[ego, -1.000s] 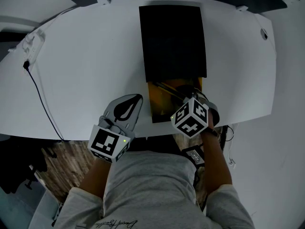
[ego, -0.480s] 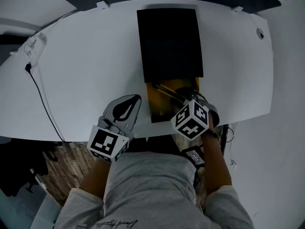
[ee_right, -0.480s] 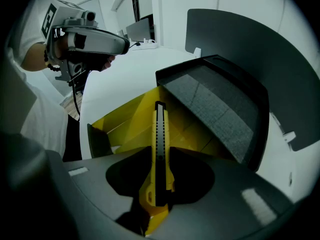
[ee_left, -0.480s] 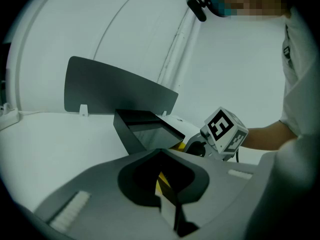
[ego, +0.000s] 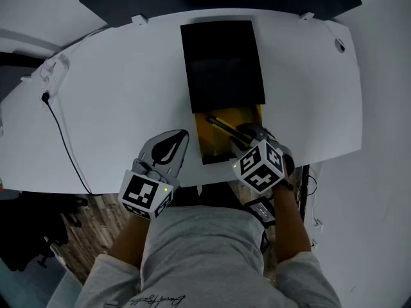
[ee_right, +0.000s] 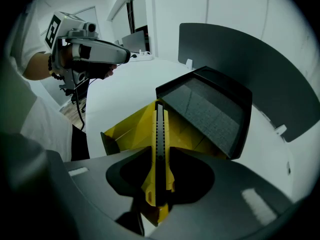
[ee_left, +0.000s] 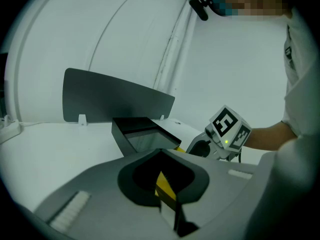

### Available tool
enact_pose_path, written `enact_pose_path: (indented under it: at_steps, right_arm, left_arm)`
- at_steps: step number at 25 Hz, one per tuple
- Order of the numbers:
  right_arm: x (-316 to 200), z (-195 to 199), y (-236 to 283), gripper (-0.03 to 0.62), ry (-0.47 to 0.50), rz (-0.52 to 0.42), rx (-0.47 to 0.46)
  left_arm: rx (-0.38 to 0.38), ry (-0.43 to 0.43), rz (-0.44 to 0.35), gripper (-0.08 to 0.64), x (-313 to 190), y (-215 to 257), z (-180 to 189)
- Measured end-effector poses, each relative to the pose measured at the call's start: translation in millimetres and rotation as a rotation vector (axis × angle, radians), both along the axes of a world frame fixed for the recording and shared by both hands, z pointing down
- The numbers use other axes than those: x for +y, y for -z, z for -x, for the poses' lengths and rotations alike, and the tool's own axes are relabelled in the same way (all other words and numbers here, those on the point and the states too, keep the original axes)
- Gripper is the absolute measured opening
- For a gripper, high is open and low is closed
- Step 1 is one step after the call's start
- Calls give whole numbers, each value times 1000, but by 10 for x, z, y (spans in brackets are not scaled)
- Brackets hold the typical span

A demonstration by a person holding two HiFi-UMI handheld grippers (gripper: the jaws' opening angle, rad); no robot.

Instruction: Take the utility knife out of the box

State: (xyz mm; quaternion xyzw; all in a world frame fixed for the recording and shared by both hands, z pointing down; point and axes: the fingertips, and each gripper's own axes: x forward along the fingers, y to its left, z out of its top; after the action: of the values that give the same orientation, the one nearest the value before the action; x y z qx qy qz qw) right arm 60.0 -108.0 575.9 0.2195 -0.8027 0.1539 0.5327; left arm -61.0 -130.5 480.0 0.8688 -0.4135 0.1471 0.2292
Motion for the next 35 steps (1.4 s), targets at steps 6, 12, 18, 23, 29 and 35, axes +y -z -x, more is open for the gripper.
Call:
enact_pose_path:
  at_steps: [6, 12, 18, 23, 29, 35]
  right_arm:
    - [-30, -33, 279, 130, -64, -46, -65]
    - [-49, -82, 598, 130, -124, -96, -136]
    - [-45, -91, 946, 132, -202, -144, -221]
    - [-20, -103, 1209, 132, -254, -182, -295]
    - [53, -105, 1491, 132, -297, -224, -359]
    - [63, -116, 1665, 132, -304, -246, -385]
  left_arm:
    - [-1, -26, -38, 0, 9, 210, -63]
    - [9, -39, -83, 0, 1, 463, -136]
    - [17, -48, -114, 0, 23, 685, -175]
    - [16, -57, -144, 1, 66, 853, -224]
    - [12, -64, -167, 0, 112, 981, -248]
    - [22, -42, -176, 0, 104, 1085, -204]
